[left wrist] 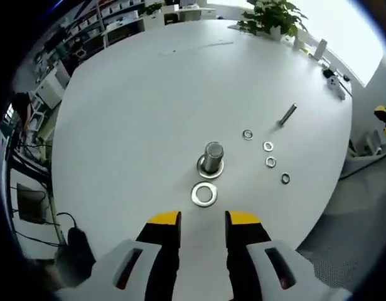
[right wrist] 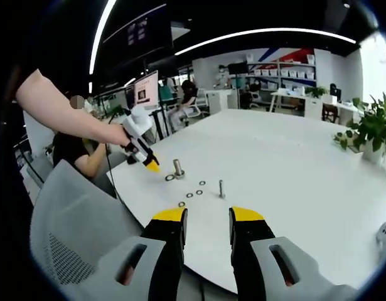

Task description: Place the washer onto the threaded stud by aligning its center hole with the stud, sliding it down to the base, and recovering from edge contact or off-axis alignment until the washer reaches the visible bottom stop.

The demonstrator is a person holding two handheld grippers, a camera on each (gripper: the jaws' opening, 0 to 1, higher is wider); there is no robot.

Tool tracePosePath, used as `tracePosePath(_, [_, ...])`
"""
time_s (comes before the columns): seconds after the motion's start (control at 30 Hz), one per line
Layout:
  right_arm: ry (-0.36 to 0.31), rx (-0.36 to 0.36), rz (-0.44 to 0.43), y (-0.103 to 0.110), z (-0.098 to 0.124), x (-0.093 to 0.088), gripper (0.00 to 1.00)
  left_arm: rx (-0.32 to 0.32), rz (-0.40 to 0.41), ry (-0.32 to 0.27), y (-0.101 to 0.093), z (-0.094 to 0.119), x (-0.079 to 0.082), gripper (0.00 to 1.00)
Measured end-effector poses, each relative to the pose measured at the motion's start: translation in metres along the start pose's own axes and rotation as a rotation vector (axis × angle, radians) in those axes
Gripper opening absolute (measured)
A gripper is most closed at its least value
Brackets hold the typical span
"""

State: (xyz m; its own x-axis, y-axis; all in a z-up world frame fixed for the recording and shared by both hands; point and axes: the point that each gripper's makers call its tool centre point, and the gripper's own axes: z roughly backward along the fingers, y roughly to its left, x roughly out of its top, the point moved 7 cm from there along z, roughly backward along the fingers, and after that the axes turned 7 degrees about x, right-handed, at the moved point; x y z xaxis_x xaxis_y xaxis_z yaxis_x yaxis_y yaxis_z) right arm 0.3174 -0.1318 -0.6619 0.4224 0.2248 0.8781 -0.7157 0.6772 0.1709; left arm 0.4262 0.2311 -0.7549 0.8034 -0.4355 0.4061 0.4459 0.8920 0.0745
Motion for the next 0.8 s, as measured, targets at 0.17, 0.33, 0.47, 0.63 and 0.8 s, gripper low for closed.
tracePosePath(0.17, [-0.009, -0.023, -0.010, -0.003, 0.002, 0.000, 0.29, -0.013, -0.018, 0.011, -0.001, -0.009, -0.001, 0.27])
tracePosePath(0.33, [-0.020, -0.047, -0.016, -0.006, 0.005, 0.000, 0.29, -0.029, -0.048, 0.034, -0.008, -0.016, -0.002, 0.27])
tracePosePath(0.47, [-0.028, -0.067, -0.019, -0.008, 0.006, 0.001, 0.29, -0.038, -0.048, 0.058, -0.007, -0.024, -0.002, 0.28])
tracePosePath(0.63, [-0.030, -0.075, -0.019, -0.009, 0.007, 0.001, 0.29, -0.042, -0.037, 0.069, -0.008, -0.027, -0.002, 0.28])
tracePosePath(0.8, [-0.031, -0.085, -0.020, -0.010, 0.008, 0.001, 0.29, -0.042, -0.054, 0.089, -0.010, -0.032, 0.000, 0.29])
